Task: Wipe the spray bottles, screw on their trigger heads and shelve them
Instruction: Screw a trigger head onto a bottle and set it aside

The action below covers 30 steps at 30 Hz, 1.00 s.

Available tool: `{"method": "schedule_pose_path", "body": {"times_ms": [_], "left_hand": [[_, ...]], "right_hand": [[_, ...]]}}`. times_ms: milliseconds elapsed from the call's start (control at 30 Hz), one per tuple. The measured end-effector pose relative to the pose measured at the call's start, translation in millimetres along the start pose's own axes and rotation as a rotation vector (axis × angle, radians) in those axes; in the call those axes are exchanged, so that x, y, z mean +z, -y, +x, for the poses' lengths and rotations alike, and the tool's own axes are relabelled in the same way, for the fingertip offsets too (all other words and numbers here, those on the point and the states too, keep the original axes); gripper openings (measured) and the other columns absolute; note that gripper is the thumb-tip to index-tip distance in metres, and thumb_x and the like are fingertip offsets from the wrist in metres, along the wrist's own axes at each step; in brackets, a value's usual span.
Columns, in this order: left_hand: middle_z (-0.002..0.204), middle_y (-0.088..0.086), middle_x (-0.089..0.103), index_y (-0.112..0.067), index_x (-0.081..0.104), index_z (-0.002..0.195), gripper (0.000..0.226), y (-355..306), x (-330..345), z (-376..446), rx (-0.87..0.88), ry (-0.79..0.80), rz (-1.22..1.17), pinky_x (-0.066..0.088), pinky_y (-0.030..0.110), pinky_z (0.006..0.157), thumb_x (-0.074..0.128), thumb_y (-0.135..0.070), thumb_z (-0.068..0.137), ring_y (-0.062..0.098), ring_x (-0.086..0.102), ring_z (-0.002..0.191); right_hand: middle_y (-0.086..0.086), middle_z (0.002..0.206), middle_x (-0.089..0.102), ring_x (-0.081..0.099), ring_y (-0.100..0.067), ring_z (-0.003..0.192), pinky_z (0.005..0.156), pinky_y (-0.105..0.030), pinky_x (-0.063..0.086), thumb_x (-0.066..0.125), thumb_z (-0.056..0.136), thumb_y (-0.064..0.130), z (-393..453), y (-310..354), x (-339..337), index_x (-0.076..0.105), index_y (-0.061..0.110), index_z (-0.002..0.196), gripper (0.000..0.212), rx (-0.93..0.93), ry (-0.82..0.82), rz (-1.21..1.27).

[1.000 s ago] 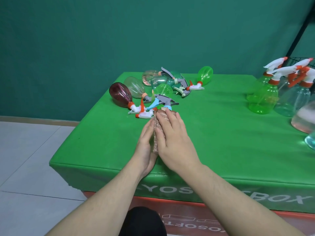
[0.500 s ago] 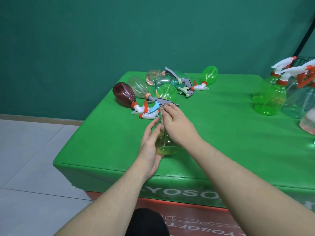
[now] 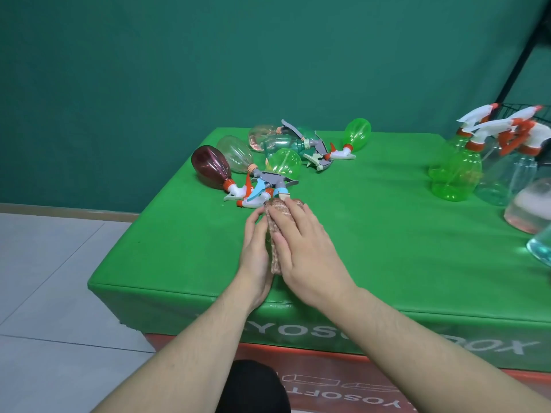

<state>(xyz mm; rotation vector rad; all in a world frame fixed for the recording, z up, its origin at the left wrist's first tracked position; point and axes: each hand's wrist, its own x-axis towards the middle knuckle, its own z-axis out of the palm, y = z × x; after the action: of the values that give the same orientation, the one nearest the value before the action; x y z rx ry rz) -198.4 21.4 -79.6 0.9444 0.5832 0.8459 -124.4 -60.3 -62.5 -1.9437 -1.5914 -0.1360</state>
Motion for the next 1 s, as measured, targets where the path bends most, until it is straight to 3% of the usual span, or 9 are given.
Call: {"method": "schedule_pose_path", "body": {"times_ms": [100,233,367,500,600,700,833,900,1000], "left_hand": [[0.137,0.01,0.067,-0.023,0.048,0.148,0.07,0,0,-1,0.009,0.018,0.006,0.049,0.049,0.11,0.063,-0.062,0.093,0.028,0.066,0.125],[0.123,0.003,0.075,-0.037,0.054,0.136,0.056,-2,2,-4,0.04,0.015,-0.015,0.057,0.042,0.096,0.063,-0.056,0.084,0.027,0.071,0.115],[0.112,-0.001,0.078,-0.037,0.054,0.137,0.045,-2,2,-6,0.01,0.04,-0.021,0.06,0.034,0.083,0.062,-0.042,0.093,0.024,0.074,0.109],[0.132,0.012,0.07,-0.039,0.051,0.143,0.069,-2,-3,-3,-0.025,0.097,-0.05,0.051,0.047,0.105,0.075,-0.052,0.08,0.033,0.068,0.121],[0.142,0.017,0.062,-0.028,0.042,0.156,0.093,-1,-6,0,-0.064,0.141,-0.01,0.04,0.051,0.117,0.08,-0.063,0.078,0.034,0.061,0.131],[0.148,0.012,0.058,-0.02,0.043,0.156,0.082,0,-7,2,-0.059,0.169,-0.013,0.035,0.045,0.121,0.066,-0.064,0.09,0.028,0.056,0.137],[0.15,0.002,0.057,-0.024,0.046,0.154,0.061,-2,-6,0,-0.039,0.167,-0.043,0.044,0.039,0.115,0.055,-0.05,0.099,0.017,0.055,0.137],[0.145,-0.002,0.063,-0.033,0.046,0.153,0.056,-4,-6,-1,-0.049,0.173,-0.06,0.057,0.035,0.097,0.054,-0.044,0.099,0.015,0.064,0.126],[0.138,0.0,0.067,-0.039,0.045,0.152,0.05,-3,-9,1,-0.068,0.184,-0.106,0.058,0.038,0.083,0.05,-0.034,0.103,0.019,0.069,0.116]], "right_hand": [[0.007,0.168,0.012,0.004,-0.025,0.156,0.121,-0.056,0.022,0.019,0.105,0.045,-16,2,1,0.027,0.035,0.156,0.053,-0.005,0.027,0.005],[0.012,0.169,0.004,-0.005,-0.021,0.156,0.123,-0.055,0.017,0.02,0.106,0.042,-33,2,2,0.022,0.037,0.157,0.052,-0.005,0.032,0.004],[0.011,0.169,0.005,-0.006,-0.02,0.156,0.124,-0.054,0.018,0.024,0.107,0.041,-41,2,1,0.022,0.035,0.158,0.052,-0.007,0.013,0.026],[0.016,0.168,0.006,-0.008,-0.013,0.155,0.127,-0.043,0.013,0.025,0.105,0.045,-39,7,2,0.026,0.037,0.157,0.053,0.03,-0.017,0.108],[0.015,0.167,0.009,-0.008,-0.011,0.155,0.126,-0.033,0.006,0.022,0.104,0.046,-30,14,3,0.031,0.035,0.156,0.053,0.062,-0.043,0.127],[0.01,0.166,0.018,0.0,-0.015,0.155,0.127,-0.035,0.007,0.022,0.103,0.047,-13,18,3,0.038,0.032,0.153,0.055,0.101,-0.082,0.152],[0.004,0.161,0.03,0.016,-0.018,0.151,0.126,-0.037,0.012,0.028,0.102,0.042,14,19,-2,0.044,0.026,0.15,0.053,0.14,-0.098,0.162],[0.003,0.159,0.034,0.023,-0.017,0.148,0.125,-0.037,0.017,0.034,0.103,0.037,28,17,-5,0.045,0.025,0.15,0.05,0.179,-0.078,0.204],[0.005,0.161,0.033,0.029,-0.016,0.147,0.123,-0.035,0.022,0.038,0.106,0.034,47,12,-8,0.044,0.027,0.151,0.046,0.262,-0.012,0.274]]}}
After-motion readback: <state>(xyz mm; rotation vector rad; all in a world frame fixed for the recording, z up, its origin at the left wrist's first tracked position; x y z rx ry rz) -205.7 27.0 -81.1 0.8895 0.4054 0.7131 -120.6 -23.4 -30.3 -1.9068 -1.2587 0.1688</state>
